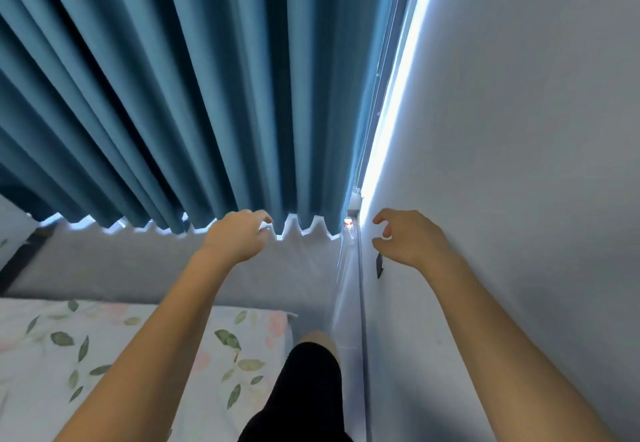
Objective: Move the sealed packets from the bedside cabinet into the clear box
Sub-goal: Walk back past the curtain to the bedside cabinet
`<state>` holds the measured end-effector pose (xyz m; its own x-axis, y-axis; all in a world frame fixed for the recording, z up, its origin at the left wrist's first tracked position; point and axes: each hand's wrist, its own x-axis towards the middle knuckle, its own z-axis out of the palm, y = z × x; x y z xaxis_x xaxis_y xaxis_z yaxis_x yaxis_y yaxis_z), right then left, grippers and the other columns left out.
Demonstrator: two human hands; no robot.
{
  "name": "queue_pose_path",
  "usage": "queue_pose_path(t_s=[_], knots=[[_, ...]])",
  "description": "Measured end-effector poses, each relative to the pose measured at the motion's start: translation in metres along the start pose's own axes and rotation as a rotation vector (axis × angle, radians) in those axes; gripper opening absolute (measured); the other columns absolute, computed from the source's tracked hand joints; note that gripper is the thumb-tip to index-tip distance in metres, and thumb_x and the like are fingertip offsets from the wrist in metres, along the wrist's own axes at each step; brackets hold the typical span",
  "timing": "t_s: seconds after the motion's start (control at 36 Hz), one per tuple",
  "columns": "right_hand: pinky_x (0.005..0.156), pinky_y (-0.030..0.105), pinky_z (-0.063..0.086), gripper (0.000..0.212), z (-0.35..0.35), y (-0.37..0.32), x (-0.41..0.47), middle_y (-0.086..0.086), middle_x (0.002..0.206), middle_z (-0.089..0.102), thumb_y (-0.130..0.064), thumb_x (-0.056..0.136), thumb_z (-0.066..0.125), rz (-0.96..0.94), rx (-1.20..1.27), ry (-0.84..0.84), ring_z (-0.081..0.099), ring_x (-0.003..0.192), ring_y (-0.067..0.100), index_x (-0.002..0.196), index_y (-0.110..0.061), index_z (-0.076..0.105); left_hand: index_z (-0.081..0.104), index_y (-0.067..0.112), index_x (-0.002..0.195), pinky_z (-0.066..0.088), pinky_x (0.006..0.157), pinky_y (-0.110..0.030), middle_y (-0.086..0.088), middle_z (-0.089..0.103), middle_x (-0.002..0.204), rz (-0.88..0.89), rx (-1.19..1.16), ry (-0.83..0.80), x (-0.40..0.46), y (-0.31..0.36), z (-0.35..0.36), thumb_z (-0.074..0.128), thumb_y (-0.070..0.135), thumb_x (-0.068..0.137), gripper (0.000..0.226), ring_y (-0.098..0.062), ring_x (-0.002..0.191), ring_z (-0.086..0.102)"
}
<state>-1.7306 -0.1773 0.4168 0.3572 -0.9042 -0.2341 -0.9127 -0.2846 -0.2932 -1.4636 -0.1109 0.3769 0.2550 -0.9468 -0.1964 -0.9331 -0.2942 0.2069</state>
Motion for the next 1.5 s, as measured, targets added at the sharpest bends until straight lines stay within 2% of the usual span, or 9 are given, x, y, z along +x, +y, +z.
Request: queue_pose_path(t_s=[0.28, 0.39, 0.5, 0.67, 0.86, 0.94, 1.14, 1.31, 1.5], knots=[[0.093, 0.035, 0.048, 0.039, -0.033, -0.044, 0.218, -0.001, 0.119, 0.063, -0.033, 0.088, 0.056, -0.129, -0.094, 0.017, 0.056, 0.112, 0.021, 0.127, -0.028, 0.053, 0.05, 0.03, 0.129, 0.045, 0.091, -0.037, 0.005, 0.055, 0.126, -0.17, -0.125, 0.021, 0.179, -0.061, -0.021, 0.039, 0.03, 0.097, 0.034, -0.019, 0.116, 0.05], [0.089, 0.032, 0.048, 0.039, -0.043, -0.087, 0.32, -0.003, 0.111, 0.065, -0.032, 0.087, 0.055, -0.209, -0.11, -0.012, 0.055, 0.111, 0.021, 0.126, -0.028, 0.053, 0.055, 0.028, 0.121, 0.045, 0.092, -0.039, 0.006, 0.057, 0.118, -0.239, -0.153, -0.001, 0.252, -0.097, -0.036, 0.039, 0.029, 0.096, 0.029, -0.018, 0.109, 0.052], [0.085, 0.032, 0.048, 0.039, -0.053, -0.134, 0.4, -0.004, 0.109, 0.066, -0.033, 0.088, 0.053, -0.315, -0.13, -0.064, 0.053, 0.113, 0.021, 0.127, -0.029, 0.052, 0.056, 0.031, 0.119, 0.043, 0.083, -0.031, 0.008, 0.056, 0.116, -0.291, -0.142, -0.028, 0.307, -0.128, -0.06, 0.039, 0.032, 0.096, 0.028, -0.016, 0.107, 0.052], [0.088, 0.035, 0.047, 0.041, -0.062, -0.196, 0.494, -0.003, 0.115, 0.063, -0.033, 0.089, 0.053, -0.437, -0.151, -0.121, 0.052, 0.113, 0.021, 0.129, -0.029, 0.049, 0.054, 0.031, 0.125, 0.046, 0.091, -0.036, 0.007, 0.058, 0.123, -0.376, -0.121, -0.006, 0.378, -0.181, -0.103, 0.038, 0.034, 0.096, 0.033, -0.018, 0.113, 0.054], [0.088, 0.035, 0.044, 0.047, -0.048, -0.294, 0.587, -0.002, 0.115, 0.063, -0.035, 0.09, 0.053, -0.666, -0.25, -0.161, 0.052, 0.114, 0.024, 0.135, -0.028, 0.041, 0.056, 0.035, 0.119, 0.047, 0.093, -0.037, 0.005, 0.066, 0.114, -0.523, -0.211, 0.003, 0.434, -0.256, -0.117, 0.038, 0.036, 0.093, 0.031, -0.022, 0.113, 0.054], [0.087, 0.034, 0.045, 0.044, -0.035, -0.346, 0.623, -0.002, 0.118, 0.062, -0.034, 0.088, 0.053, -0.778, -0.269, -0.181, 0.052, 0.116, 0.024, 0.131, -0.027, 0.047, 0.054, 0.034, 0.125, 0.045, 0.098, -0.041, 0.003, 0.06, 0.127, -0.58, -0.202, 0.037, 0.446, -0.293, -0.132, 0.039, 0.036, 0.092, 0.036, -0.024, 0.12, 0.052], [0.082, 0.032, 0.046, 0.038, -0.001, -0.471, 0.687, -0.001, 0.115, 0.062, -0.031, 0.089, 0.052, -1.054, -0.338, -0.245, 0.054, 0.111, 0.023, 0.126, -0.024, 0.052, 0.051, 0.035, 0.13, 0.044, 0.098, -0.038, -0.001, 0.057, 0.129, -0.886, -0.128, 0.075, 0.424, -0.38, -0.162, 0.039, 0.034, 0.097, 0.036, -0.025, 0.12, 0.052], [0.081, 0.031, 0.045, 0.037, 0.028, -0.577, 0.693, -0.003, 0.116, 0.06, -0.028, 0.089, 0.05, -1.294, -0.37, -0.326, 0.053, 0.111, 0.021, 0.126, -0.025, 0.051, 0.052, 0.03, 0.129, 0.047, 0.096, -0.044, -0.002, 0.056, 0.132, -1.117, -0.165, 0.107, 0.385, -0.43, -0.177, 0.042, 0.033, 0.096, 0.035, -0.026, 0.12, 0.053], [0.076, 0.03, 0.044, 0.035, 0.077, -0.704, 0.689, -0.001, 0.111, 0.062, -0.027, 0.089, 0.048, -1.464, -0.451, -0.33, 0.056, 0.106, 0.023, 0.124, -0.026, 0.053, 0.056, 0.019, 0.124, 0.049, 0.091, -0.038, -0.009, 0.059, 0.126, -1.337, -0.187, 0.132, 0.344, -0.508, -0.181, 0.038, 0.028, 0.097, 0.034, -0.031, 0.112, 0.056]])
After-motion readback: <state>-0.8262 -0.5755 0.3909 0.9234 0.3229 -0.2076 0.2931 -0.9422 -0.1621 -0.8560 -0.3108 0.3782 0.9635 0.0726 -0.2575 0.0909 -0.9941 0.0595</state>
